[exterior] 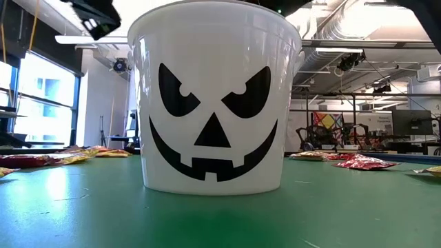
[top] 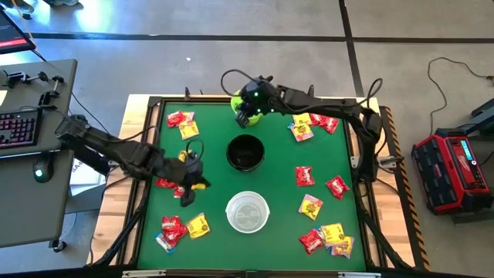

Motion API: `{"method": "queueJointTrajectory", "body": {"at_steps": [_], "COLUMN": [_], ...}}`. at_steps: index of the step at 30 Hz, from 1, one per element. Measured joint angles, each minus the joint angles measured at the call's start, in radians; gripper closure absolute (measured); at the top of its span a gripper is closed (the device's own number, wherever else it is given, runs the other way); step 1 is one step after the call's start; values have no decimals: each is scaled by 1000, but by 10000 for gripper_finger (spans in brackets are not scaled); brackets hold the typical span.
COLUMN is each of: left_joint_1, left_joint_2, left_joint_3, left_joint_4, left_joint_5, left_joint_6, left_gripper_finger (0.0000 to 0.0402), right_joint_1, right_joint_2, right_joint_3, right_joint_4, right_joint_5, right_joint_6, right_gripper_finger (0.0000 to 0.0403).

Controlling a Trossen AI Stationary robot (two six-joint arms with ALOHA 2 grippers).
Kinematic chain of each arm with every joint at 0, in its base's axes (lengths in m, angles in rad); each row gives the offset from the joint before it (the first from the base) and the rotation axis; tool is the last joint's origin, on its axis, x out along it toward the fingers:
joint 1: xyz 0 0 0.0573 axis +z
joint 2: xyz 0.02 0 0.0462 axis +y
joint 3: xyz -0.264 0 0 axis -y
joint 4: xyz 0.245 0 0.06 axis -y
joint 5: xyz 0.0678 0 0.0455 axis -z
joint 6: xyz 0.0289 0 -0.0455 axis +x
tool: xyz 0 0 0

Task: Sort candy by brand, put in halloween buckets
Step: Put the white chocolate into the green bucket

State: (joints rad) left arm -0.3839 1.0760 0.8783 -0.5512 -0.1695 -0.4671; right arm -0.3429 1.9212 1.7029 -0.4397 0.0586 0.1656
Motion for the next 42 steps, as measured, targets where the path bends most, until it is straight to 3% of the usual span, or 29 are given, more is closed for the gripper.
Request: {"method": "queueJointTrajectory", "body": {"at_steps": [9, 18, 24, 32, 42], "left_joint_1": [-217, -485, -631, -692, -692], "left_joint_2": [0, 17, 102, 249, 379], "left_joint_3": [0, 0, 0, 0, 0], "left_joint_4": [-84, -101, -95, -68, -89], "left_joint_5": [78, 111, 114, 108, 143], "left_joint_6": [-89, -252, -283, -253, -253], "left_gripper_finger": [401, 401, 400, 347, 259], "right_joint_1": [139, 324, 455, 548, 553], "right_joint_2": [-88, -385, -579, -709, -714], "right_joint_3": [-197, -539, -674, -742, -743], "right_joint_4": [98, 156, 85, 18, -16], "right_joint_5": [75, 274, 433, 574, 577], "right_joint_6": [117, 307, 467, 588, 585], "right_gripper_finger": [403, 403, 403, 403, 403]}}
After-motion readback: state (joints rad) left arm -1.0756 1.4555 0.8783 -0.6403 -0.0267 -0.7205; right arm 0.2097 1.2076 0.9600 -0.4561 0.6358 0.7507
